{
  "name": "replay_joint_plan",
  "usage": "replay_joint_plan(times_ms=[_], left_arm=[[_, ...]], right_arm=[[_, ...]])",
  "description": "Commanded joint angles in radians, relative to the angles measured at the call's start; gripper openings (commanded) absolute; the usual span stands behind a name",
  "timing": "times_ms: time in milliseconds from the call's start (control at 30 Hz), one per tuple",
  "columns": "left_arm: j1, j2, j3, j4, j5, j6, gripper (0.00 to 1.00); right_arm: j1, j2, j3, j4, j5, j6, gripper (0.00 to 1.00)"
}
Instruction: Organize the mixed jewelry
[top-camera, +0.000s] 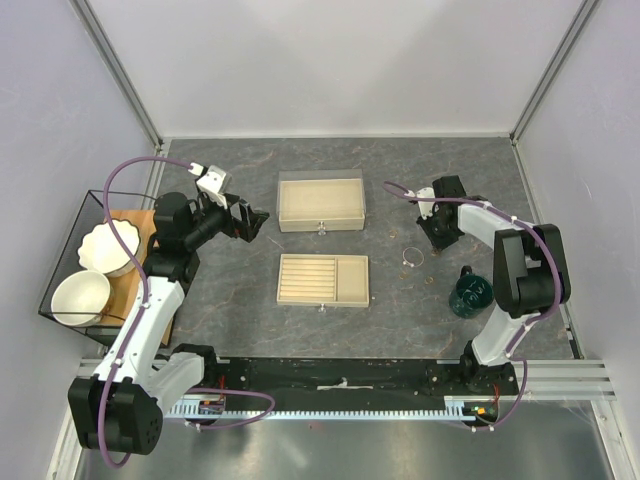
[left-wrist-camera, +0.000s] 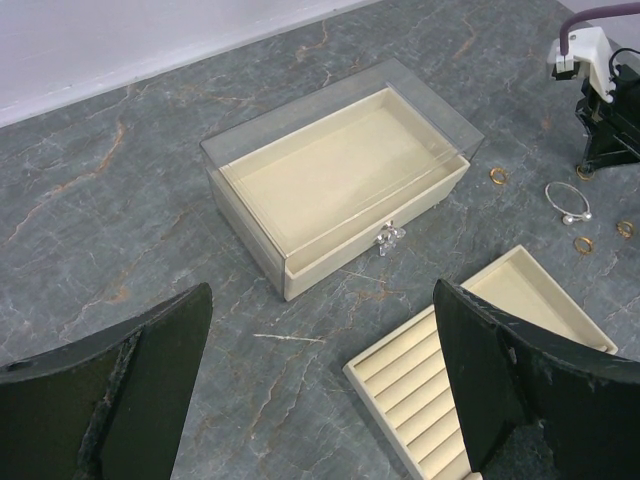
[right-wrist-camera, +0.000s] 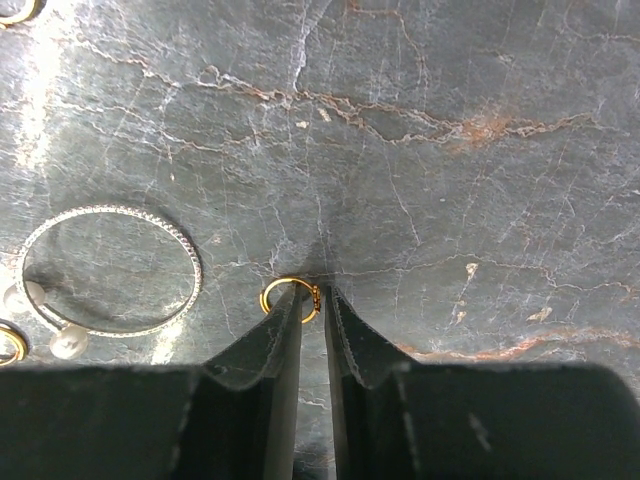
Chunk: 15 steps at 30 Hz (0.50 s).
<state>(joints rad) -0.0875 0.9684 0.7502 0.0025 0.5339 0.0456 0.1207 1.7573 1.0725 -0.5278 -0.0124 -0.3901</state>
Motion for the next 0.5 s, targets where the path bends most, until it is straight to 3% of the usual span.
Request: replay_joint_plan(times_ms=[0,233,467], left_arm=[[-0.008,-0.014,-0.003,0.031,0.009,0.03,0.99],[-0.008,-0.013,-0.008,0.033,0.067,0.02,0.99],[-0.095,0.038,0.027,0.06,0.238,-0.111,0.99]], right_arm=[[0.002,-0.005,0.012,0.026,-0.009,-0.012,0.21],[0.002,-0.062,0.036,-0.012,-0.026,0.016,0.0],[0.049,-0.197,0.161,-0.066,-0.107,0.108,0.0]])
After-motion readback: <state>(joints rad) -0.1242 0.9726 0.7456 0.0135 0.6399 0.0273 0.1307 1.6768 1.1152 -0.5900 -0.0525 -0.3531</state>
